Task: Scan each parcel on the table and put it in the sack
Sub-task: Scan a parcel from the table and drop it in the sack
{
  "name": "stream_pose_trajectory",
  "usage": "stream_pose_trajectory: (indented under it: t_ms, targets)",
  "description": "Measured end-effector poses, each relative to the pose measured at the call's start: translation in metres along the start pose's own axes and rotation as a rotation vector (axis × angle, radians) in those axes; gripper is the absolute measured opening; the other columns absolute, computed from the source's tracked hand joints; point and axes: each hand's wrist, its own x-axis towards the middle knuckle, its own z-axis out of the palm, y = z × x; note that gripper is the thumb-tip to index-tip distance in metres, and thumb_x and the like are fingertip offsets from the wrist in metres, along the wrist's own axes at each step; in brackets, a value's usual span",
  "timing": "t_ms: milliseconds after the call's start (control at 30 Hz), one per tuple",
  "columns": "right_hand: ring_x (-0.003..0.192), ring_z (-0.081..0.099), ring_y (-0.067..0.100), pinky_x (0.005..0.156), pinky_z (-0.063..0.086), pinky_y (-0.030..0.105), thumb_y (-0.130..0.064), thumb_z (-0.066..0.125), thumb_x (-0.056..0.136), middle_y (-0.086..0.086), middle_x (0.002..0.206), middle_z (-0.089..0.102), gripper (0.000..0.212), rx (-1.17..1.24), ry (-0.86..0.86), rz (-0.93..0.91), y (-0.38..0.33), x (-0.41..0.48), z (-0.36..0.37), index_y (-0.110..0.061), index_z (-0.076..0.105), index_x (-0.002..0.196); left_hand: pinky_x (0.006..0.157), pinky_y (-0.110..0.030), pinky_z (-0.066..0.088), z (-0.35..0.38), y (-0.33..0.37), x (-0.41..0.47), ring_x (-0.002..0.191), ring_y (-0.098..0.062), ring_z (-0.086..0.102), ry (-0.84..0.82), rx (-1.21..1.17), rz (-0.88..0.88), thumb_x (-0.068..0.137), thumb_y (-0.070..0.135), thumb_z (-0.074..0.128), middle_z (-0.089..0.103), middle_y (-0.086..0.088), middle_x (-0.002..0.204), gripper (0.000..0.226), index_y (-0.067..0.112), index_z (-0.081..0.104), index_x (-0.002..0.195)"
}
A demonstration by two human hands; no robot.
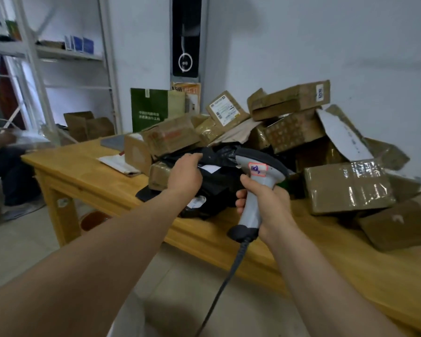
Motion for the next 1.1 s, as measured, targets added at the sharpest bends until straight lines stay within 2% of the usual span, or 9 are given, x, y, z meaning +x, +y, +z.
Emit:
stream_pose_trajectory:
  t_ms: [133,233,400,567,667,767,833,933,1100]
  targets:
    - [0.04,0.053,0.017,0.04,0.045,0.024,-0.01,0.07,0.084,0.011,0.058,0.058,0.012,0.007,0.013,0.003,-0.001,0.025,-0.01,-0.001,0.062,0.085,0.089,-0.041,0.047,0.014,0.01,0.049,0.115,-0.03,0.054,-0.042,0.129,0.074,0.094,0.013,0.056,0.058,-0.009,0.125,0.035,0.014,0.059,0.129]
    - [0.041,0.053,0.018,0.04,0.045,0.026,-0.01,0.07,0.084,0.011,0.058,0.058,0.012,-0.006,0.018,0.001,0.003,0.041,-0.016,0.0,0.062,0.085,0.088,-0.042,0.047,0.032,0.011,0.077,0.117,-0.031,0.05,-0.17,0.296,0.124,0.087,0.014,0.062,0.056,-0.011,0.123,0.041,0.013,0.055,0.127]
    - [0.041,0.052,0.017,0.04,0.045,0.026,-0.01,0.07,0.084,0.01,0.056,0.058,0.013,-0.02,-0.011,-0.006,0.012,0.061,-0.021,0.0,0.062,0.089,0.079,-0.037,0.036,0.055,0.011,0.101,0.12,-0.031,0.047,-0.166,0.654,0.175,0.094,0.011,0.049,0.057,-0.01,0.126,0.041,0.018,0.048,0.134]
    - [0.041,0.053,0.016,0.04,0.045,0.024,-0.01,0.07,0.084,0.011,0.058,0.059,0.02,-0.024,-0.022,-0.013,0.015,0.066,-0.023,0.003,0.062,0.097,0.079,-0.034,0.039,0.047,0.015,0.099,0.112,-0.031,0.052,-0.065,0.412,0.114,0.089,0.022,0.049,0.061,-0.012,0.119,0.032,0.015,0.064,0.117]
    - [0.041,0.053,0.016,0.04,0.045,0.024,-0.01,0.07,0.084,0.01,0.058,0.059,0.023,-0.043,-0.048,-0.024,0.017,0.065,-0.019,0.005,0.061,0.099,0.111,-0.046,0.023,0.021,0.005,0.1,0.139,-0.031,0.026,0.231,0.421,0.047,0.082,0.024,0.061,0.036,-0.013,0.148,0.051,0.015,0.052,0.131]
    - [0.04,0.052,0.016,0.04,0.045,0.024,-0.01,0.07,0.084,0.009,0.057,0.059,0.025,-0.075,-0.086,-0.035,0.021,0.065,-0.008,0.007,0.06,0.1,0.114,-0.059,-0.005,-0.005,-0.023,0.115,0.147,-0.036,-0.012,0.247,0.422,-0.204,0.077,0.03,0.075,-0.01,-0.014,0.16,0.102,0.022,0.008,0.154]
    - [0.041,0.052,0.016,0.04,0.044,0.024,-0.011,0.07,0.084,0.008,0.057,0.059,0.023,-0.089,-0.112,-0.031,0.024,0.065,0.003,0.005,0.061,0.098,0.111,-0.065,-0.001,-0.013,-0.041,0.122,0.145,-0.038,-0.02,0.176,0.381,-0.308,0.074,0.042,0.079,-0.023,-0.014,0.158,0.122,0.026,-0.012,0.153]
    - [0.041,0.052,0.016,0.04,0.044,0.024,-0.011,0.07,0.084,0.008,0.058,0.059,0.021,-0.103,-0.135,-0.016,0.027,0.068,0.021,0.003,0.062,0.097,0.11,-0.067,0.01,-0.013,-0.063,0.13,0.145,-0.041,-0.016,0.043,0.302,-0.303,0.068,0.043,0.084,-0.022,-0.015,0.158,0.132,0.031,-0.019,0.151]
    - [0.041,0.052,0.015,0.041,0.045,0.024,-0.012,0.069,0.085,0.006,0.056,0.059,0.017,-0.107,-0.158,-0.018,0.031,0.07,0.04,0.0,0.063,0.096,0.108,-0.056,0.035,-0.007,-0.07,0.137,0.138,-0.042,0.018,0.112,0.322,-0.154,0.065,0.03,0.087,0.017,-0.023,0.147,0.114,0.015,0.012,0.15]
